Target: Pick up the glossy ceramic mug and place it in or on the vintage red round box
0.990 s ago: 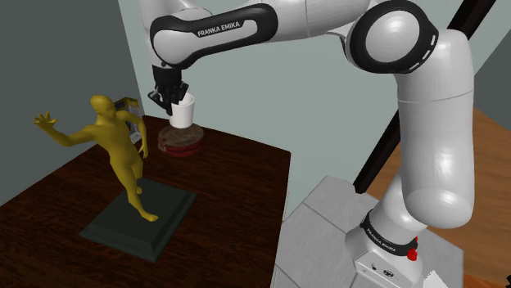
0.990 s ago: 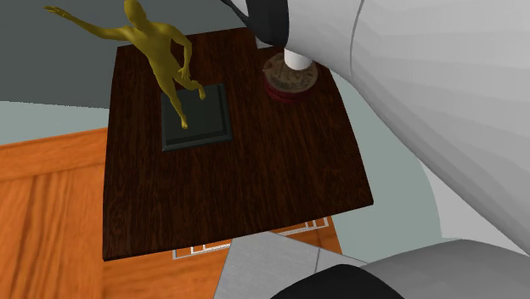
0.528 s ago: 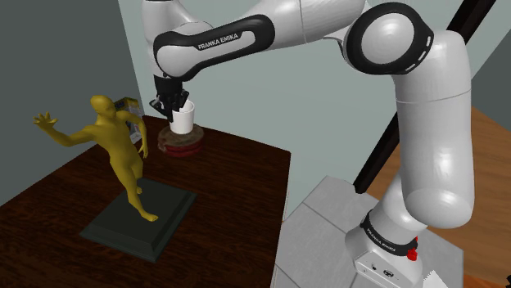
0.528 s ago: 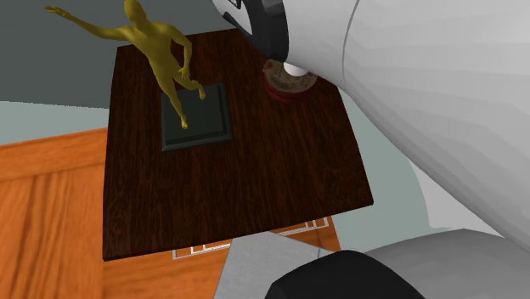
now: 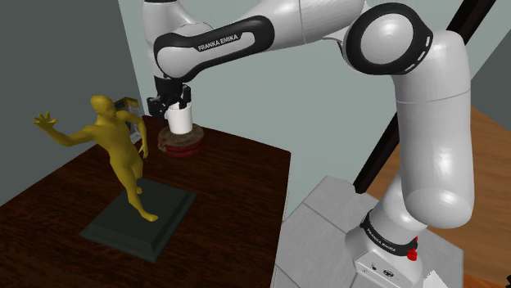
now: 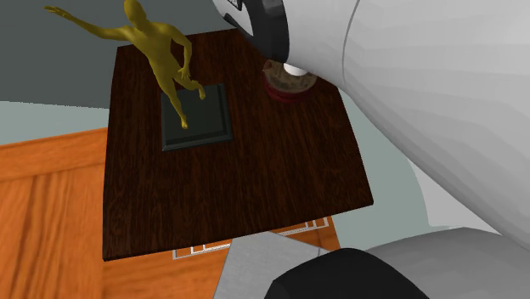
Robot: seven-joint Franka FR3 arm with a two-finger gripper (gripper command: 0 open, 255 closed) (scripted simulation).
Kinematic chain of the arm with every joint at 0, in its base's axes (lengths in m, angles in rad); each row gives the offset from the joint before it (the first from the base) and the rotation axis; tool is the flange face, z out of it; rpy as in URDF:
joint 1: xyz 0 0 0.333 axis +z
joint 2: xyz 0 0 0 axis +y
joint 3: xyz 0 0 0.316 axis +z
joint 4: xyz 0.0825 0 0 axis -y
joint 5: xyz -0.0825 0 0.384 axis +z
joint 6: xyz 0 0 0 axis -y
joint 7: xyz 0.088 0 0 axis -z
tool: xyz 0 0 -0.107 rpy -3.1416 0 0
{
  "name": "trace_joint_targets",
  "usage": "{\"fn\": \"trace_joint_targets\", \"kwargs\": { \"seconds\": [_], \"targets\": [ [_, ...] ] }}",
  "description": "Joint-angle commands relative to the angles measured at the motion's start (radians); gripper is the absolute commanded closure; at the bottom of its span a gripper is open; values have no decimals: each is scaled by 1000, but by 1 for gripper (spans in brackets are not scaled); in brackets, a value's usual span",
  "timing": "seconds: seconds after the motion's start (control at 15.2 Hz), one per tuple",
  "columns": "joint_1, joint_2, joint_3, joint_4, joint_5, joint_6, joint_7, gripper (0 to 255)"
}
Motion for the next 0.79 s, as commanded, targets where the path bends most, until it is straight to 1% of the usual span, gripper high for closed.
{"fn": "trace_joint_targets", "kwargs": {
  "seconds": [0.0,0.13,0.4,0.73],
  "targets": [
    [0,0,0,0,0,0,0,0],
    [1,-1,0,-2,0,0,1,0],
    [2,-52,13,43,21,-94,-12,0],
    [2,-52,13,43,21,-94,-12,0]
  ]
}}
